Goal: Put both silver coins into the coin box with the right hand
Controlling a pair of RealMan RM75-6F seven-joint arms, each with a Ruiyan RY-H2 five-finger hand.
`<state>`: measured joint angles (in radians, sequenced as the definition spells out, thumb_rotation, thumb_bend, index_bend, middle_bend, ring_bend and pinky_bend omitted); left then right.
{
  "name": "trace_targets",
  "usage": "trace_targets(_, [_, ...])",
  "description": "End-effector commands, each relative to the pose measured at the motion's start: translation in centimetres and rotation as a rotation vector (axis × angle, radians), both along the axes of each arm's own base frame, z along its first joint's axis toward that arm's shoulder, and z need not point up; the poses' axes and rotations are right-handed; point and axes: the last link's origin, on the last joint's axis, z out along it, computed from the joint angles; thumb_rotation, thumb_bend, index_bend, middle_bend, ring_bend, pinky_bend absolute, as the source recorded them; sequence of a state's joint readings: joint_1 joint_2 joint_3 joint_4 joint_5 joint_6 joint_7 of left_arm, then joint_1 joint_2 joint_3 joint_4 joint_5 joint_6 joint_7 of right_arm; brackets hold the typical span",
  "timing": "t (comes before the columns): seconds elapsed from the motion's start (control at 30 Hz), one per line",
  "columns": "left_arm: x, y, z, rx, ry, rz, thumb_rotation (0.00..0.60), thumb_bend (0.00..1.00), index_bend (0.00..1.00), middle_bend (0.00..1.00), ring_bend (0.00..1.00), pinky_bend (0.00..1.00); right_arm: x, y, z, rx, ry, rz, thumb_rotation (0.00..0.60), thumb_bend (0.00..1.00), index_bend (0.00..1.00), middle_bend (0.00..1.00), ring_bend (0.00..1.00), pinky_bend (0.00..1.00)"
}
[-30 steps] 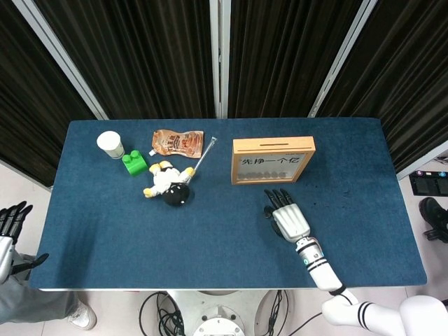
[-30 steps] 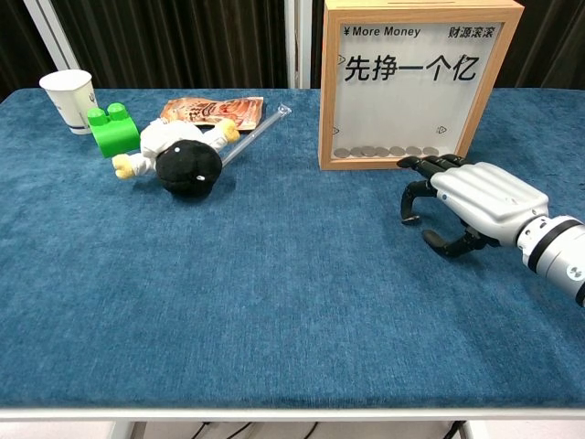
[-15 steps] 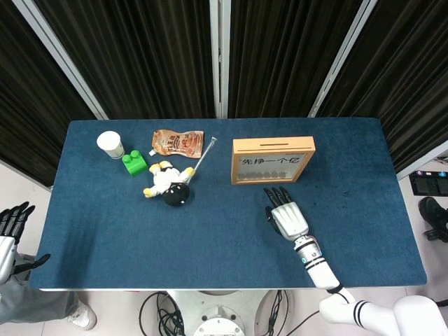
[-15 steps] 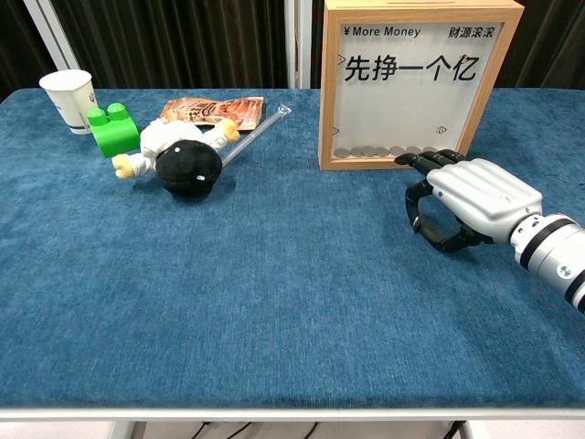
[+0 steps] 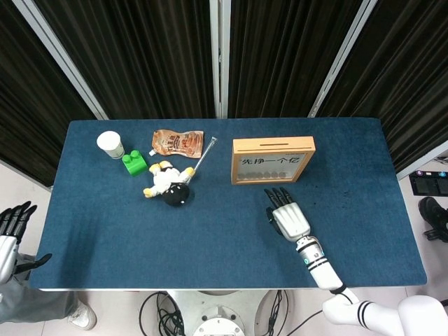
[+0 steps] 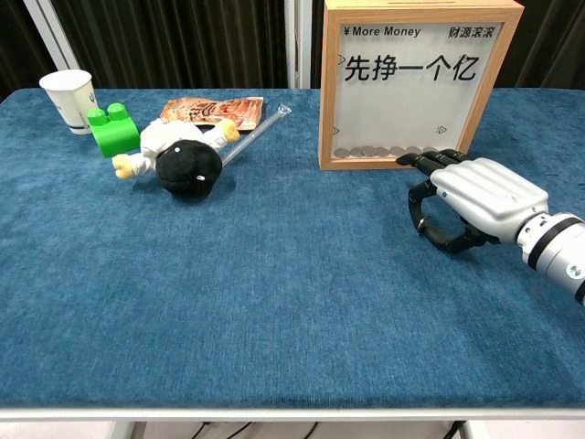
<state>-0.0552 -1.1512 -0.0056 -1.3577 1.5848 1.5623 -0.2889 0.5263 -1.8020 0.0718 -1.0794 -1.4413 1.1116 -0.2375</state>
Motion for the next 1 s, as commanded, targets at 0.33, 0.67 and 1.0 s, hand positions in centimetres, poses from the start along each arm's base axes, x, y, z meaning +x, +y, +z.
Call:
trace_targets(0.33, [0.17,0.00,-0.02,-0.001,0.004,-0.001,0.600,0.07,0.06,0.01,0.00,0.00,-0.07,0.09,0.27,0.001,0.011,0.013,0.600,0.38,0.53,0.05,0.00,0.00])
trace_targets(0.67, [0.08,0.03,-0.03,-0.004,0.001,0.002,0.600,0.07,0.06,0.01,0.00,0.00,-0.04,0.16,0.18,0.008,0.016,0.025,0.600,0.38,0.51,0.04,0.00,0.00])
trace_targets(1.0, [0.07,-0.01,0.03,-0.003,-0.003,-0.002,0.600,0.07,0.06,0.01,0.00,0.00,0.18,0.30,0.18,0.014,0.004,0.037,0.600,0.38,0.51,0.04,0.00,0.00])
